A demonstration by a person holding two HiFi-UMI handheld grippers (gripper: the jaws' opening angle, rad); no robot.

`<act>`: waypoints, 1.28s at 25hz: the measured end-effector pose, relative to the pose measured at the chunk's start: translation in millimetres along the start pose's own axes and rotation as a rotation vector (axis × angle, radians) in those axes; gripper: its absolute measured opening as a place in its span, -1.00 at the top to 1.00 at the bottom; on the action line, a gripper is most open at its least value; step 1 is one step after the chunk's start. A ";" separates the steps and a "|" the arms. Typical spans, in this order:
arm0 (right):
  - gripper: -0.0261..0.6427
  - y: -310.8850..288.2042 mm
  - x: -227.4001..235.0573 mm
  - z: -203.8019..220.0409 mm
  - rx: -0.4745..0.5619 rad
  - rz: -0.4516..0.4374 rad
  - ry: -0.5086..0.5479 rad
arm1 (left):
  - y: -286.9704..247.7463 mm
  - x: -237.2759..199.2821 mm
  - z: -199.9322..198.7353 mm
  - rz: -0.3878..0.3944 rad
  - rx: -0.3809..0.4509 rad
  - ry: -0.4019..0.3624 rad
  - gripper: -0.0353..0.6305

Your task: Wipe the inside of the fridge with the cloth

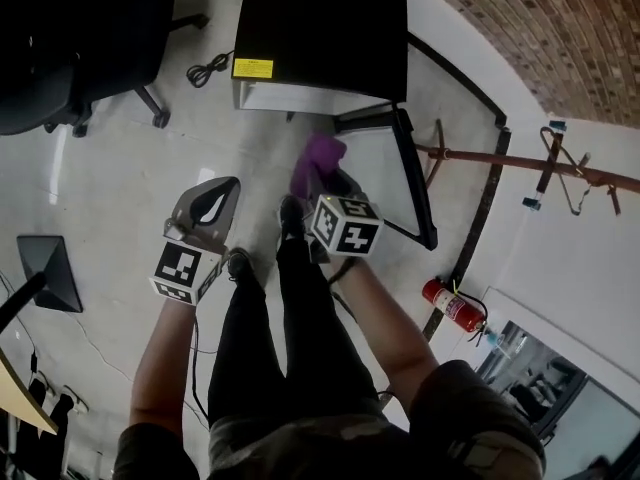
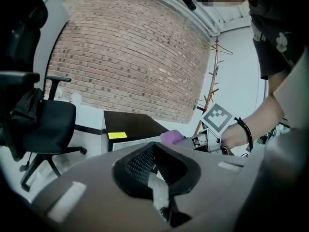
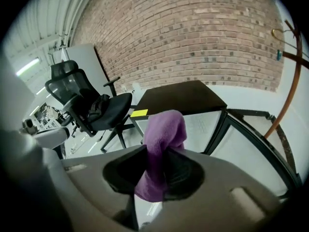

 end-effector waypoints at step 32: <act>0.68 326.9 -53.4 125.2 0.297 -0.049 -0.108 | 239.7 209.2 -47.6 0.051 0.179 -0.125 0.84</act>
Point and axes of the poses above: the fingertips, and each gripper's own axes: y backward along the fingers, x to its right, z out of its underside, the point moved 7 cm from there along y, backward along the fingers, and after that the axes turned 12 degrees about -x, right-handed, at the moved point
